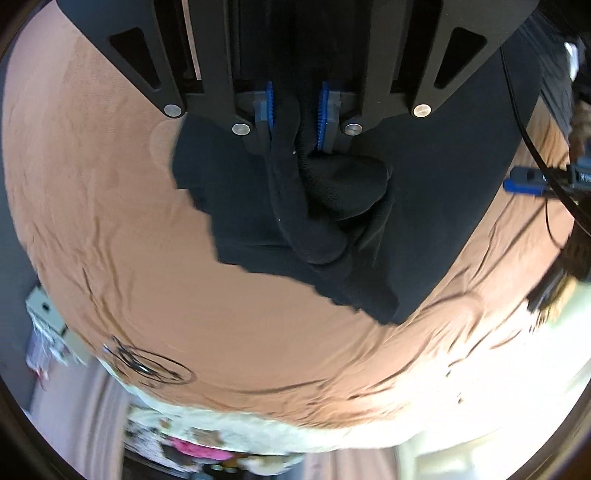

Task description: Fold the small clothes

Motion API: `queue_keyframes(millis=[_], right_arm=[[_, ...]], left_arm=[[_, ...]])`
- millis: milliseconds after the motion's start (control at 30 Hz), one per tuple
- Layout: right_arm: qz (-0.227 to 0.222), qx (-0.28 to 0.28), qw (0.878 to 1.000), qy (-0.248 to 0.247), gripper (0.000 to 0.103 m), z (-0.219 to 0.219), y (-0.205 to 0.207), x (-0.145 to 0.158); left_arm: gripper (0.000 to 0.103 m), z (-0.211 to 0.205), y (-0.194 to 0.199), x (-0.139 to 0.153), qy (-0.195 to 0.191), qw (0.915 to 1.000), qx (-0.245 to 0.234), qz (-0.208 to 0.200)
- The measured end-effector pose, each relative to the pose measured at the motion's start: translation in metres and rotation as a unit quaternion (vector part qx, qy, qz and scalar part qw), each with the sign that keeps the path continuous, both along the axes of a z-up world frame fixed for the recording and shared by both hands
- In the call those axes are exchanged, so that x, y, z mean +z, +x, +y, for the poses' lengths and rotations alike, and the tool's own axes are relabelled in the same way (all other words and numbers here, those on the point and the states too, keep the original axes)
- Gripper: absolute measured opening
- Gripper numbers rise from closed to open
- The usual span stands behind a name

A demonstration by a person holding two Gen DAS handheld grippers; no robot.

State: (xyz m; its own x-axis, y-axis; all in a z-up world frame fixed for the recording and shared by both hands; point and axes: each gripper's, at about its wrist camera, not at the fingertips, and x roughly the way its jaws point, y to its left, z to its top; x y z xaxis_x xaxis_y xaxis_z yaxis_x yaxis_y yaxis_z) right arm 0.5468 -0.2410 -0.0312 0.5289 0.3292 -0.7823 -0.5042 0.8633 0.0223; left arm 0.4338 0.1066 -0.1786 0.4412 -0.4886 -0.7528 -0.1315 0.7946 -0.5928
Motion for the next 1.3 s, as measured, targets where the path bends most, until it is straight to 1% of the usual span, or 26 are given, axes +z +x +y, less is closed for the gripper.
queue_keyframes(millis=[67, 167, 200, 267, 367, 400, 433, 467, 500, 533, 633, 733, 767, 800, 833, 867, 900, 933, 1000, 1067, 1100, 1133, 1167, 1200, 1233, 1300], right_arm=[[0.014, -0.024, 0.999, 0.024, 0.012, -0.019, 0.011, -0.010], [0.029, -0.069, 0.996, 0.044, 0.010, -0.046, 0.020, -0.027], [0.032, -0.076, 0.995, 0.052, 0.010, -0.052, 0.022, -0.029], [0.054, -0.079, 0.991, 0.096, 0.011, -0.066, 0.024, -0.032], [0.076, -0.073, 0.987, 0.122, 0.013, -0.079, 0.023, -0.031], [0.080, -0.071, 0.986, 0.130, 0.018, -0.084, 0.022, -0.030], [0.085, -0.071, 0.984, 0.141, 0.034, -0.088, 0.021, -0.029], [0.089, -0.070, 0.982, 0.151, 0.046, -0.091, 0.021, -0.029], [0.091, -0.068, 0.980, 0.162, 0.068, -0.096, 0.021, -0.028], [0.092, -0.062, 0.979, 0.171, 0.069, -0.101, 0.021, -0.029], [0.122, -0.042, 0.972, 0.194, 0.069, -0.108, 0.028, -0.039], [0.150, -0.053, 0.967, 0.199, 0.069, -0.112, 0.040, -0.057], [0.165, -0.056, 0.962, 0.212, 0.069, -0.114, 0.046, -0.065], [0.178, -0.057, 0.956, 0.226, 0.069, -0.116, 0.052, -0.071], [0.184, -0.057, 0.952, 0.238, 0.069, -0.117, 0.057, -0.076], [0.182, -0.056, 0.950, 0.246, 0.069, -0.118, 0.062, -0.076], [0.177, -0.054, 0.948, 0.258, 0.066, -0.120, 0.066, -0.075], [0.177, -0.053, 0.945, 0.271, 0.058, -0.121, 0.072, -0.074], [0.183, -0.054, 0.941, 0.280, 0.048, -0.119, 0.078, -0.076], [0.184, -0.059, 0.945, 0.262, 0.045, -0.114, 0.085, -0.080], [0.185, -0.064, 0.947, 0.256, 0.040, -0.112, 0.083, -0.082], [0.185, -0.069, 0.947, 0.253, 0.036, -0.111, 0.083, -0.081], [0.184, -0.074, 0.946, 0.256, 0.033, -0.113, 0.083, -0.079], [0.181, -0.076, 0.946, 0.258, 0.026, -0.115, 0.082, -0.077], [0.177, -0.077, 0.947, 0.256, 0.023, -0.116, 0.081, -0.074], [0.163, -0.079, 0.952, 0.246, 0.019, -0.115, 0.073, -0.064]], left_arm=[[0.065, -0.004, 0.007, -0.001, 0.009, 0.9999, -0.004, 0.005], [0.065, -0.009, 0.017, -0.003, 0.017, 0.9998, -0.007, 0.013], [0.065, -0.008, 0.018, -0.002, 0.018, 0.9997, -0.007, 0.013], [0.065, -0.008, 0.023, -0.001, 0.020, 0.9997, -0.005, 0.011], [0.065, -0.005, 0.032, 0.001, 0.021, 0.9997, 0.002, 0.009], [0.065, -0.004, 0.036, 0.002, 0.021, 0.9998, 0.003, 0.007], [0.065, -0.002, 0.039, 0.001, 0.020, 0.9998, 0.005, 0.007], [0.065, -0.002, 0.043, 0.001, 0.018, 0.9998, 0.005, 0.007], [0.065, -0.002, 0.046, 0.000, 0.017, 0.9998, 0.005, 0.007], [0.065, -0.002, 0.049, -0.001, 0.016, 0.9998, 0.005, 0.007], [0.065, 0.000, 0.058, -0.007, 0.012, 0.9998, 0.003, 0.013], [0.064, 0.004, 0.066, -0.013, -0.001, 0.9999, 0.005, 0.014], [0.064, 0.005, 0.071, -0.014, -0.005, 0.9999, 0.007, 0.012], [0.062, 0.006, 0.076, -0.015, -0.006, 0.9999, 0.008, 0.009], [0.057, 0.006, 0.080, -0.016, -0.005, 0.9999, 0.010, 0.009], [0.054, 0.008, 0.086, -0.017, -0.004, 0.9999, 0.013, 0.011], [0.051, 0.010, 0.091, -0.018, -0.007, 0.9998, 0.015, 0.012], [0.049, 0.012, 0.098, -0.020, -0.015, 0.9996, 0.019, 0.012], [0.047, 0.016, 0.108, -0.022, -0.027, 0.9992, 0.026, 0.015], [0.047, 0.017, 0.119, -0.023, -0.030, 0.9991, 0.028, 0.010], [0.047, 0.017, 0.124, -0.023, -0.029, 0.9992, 0.029, 0.006], [0.044, 0.017, 0.127, -0.024, -0.028, 0.9991, 0.032, 0.005], [0.042, 0.016, 0.130, -0.025, -0.030, 0.9989, 0.037, 0.007], [0.037, 0.016, 0.131, -0.024, -0.029, 0.9987, 0.040, 0.008], [0.030, 0.014, 0.132, -0.021, -0.023, 0.9990, 0.038, 0.008], [0.024, 0.012, 0.130, -0.014, -0.013, 0.9993, 0.036, 0.004]])
